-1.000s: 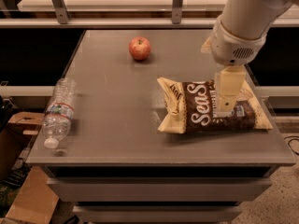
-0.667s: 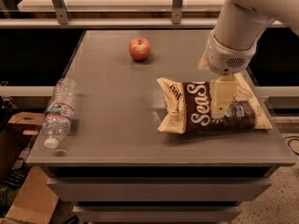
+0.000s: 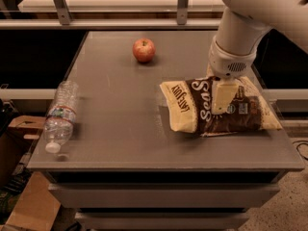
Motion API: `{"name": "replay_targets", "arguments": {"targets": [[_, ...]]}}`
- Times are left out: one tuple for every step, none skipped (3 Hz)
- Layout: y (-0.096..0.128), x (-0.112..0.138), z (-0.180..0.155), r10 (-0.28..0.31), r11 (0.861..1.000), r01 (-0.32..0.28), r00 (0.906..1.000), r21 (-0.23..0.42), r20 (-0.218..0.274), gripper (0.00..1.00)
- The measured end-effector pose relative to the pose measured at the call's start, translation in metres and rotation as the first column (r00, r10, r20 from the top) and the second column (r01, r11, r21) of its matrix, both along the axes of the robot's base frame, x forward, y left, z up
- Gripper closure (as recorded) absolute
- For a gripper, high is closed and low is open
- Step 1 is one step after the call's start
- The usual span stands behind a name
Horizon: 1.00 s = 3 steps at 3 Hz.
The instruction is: Move brown chip bag near apple
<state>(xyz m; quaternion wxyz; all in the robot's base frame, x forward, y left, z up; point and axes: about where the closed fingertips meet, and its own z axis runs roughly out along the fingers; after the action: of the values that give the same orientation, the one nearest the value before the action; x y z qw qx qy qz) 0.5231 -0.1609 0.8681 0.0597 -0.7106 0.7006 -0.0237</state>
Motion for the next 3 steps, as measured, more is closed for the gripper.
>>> {"name": "replay_targets", "arguments": {"targets": [[0.001,0.01,0.011,-0.011,1.0,0.011,0.9996,-0.001,0.027,0.87],[0.001,0.02,0.037,-0.015,1.0,0.016,0.9964,-0.013,0.083,1.0],[-0.002,0.026,0.071,-0.016,1.0,0.02,0.9867,-0.024,0.162,1.0]]}}
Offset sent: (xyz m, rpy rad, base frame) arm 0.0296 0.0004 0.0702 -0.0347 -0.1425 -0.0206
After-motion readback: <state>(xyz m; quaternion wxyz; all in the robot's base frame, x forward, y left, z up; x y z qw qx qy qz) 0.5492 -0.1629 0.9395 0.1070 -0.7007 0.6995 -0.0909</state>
